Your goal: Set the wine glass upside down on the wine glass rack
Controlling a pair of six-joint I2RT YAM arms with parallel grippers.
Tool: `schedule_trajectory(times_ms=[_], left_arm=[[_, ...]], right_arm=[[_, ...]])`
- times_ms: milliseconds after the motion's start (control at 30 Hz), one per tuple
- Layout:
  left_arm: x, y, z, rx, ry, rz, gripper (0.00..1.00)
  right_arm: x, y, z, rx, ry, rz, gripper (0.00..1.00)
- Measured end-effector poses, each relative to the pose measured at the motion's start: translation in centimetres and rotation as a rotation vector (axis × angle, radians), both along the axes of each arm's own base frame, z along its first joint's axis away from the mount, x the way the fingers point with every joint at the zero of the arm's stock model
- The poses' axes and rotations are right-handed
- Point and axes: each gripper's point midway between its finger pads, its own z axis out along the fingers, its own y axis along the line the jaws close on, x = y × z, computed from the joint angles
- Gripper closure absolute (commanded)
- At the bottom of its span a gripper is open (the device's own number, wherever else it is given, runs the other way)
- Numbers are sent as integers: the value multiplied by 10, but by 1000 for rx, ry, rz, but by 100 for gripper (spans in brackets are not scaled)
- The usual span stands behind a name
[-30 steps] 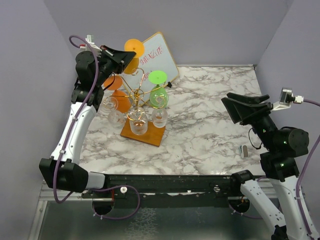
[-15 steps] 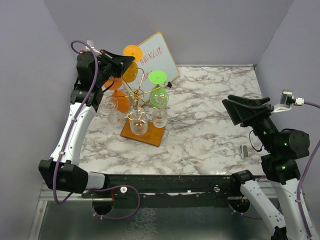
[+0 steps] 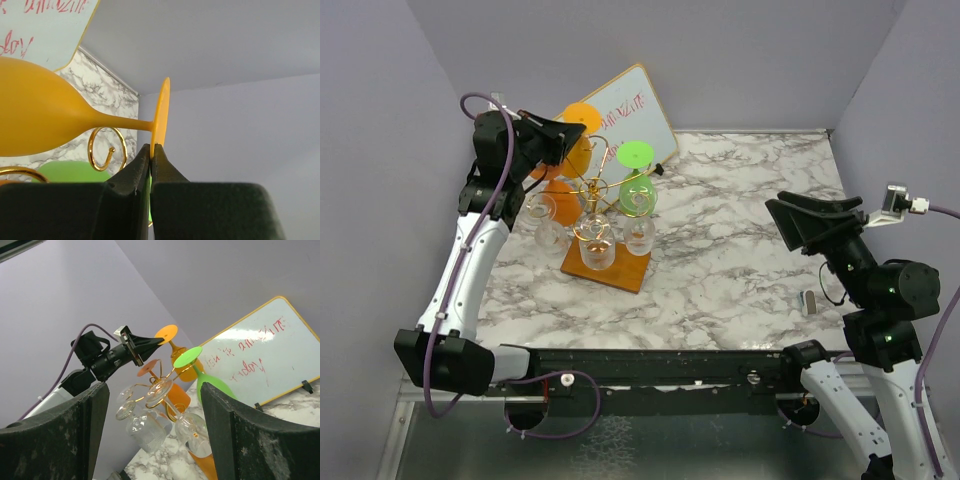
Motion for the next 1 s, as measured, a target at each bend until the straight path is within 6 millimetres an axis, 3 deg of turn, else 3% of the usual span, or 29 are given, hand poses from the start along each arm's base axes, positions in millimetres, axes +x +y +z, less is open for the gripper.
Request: schedule_trajectory(times_ms=[533, 800, 1000], left_arm=[[-19, 7, -5, -8, 11, 28, 100], [-34, 6, 7, -27, -17, 4, 100], [-38, 0, -5, -43, 13, -34, 100]], right_arm=[[-3, -7, 1, -13, -12, -41, 22], [-2, -8, 0, -16, -6, -49, 23], [-1, -9, -2, -16, 2, -55, 23]])
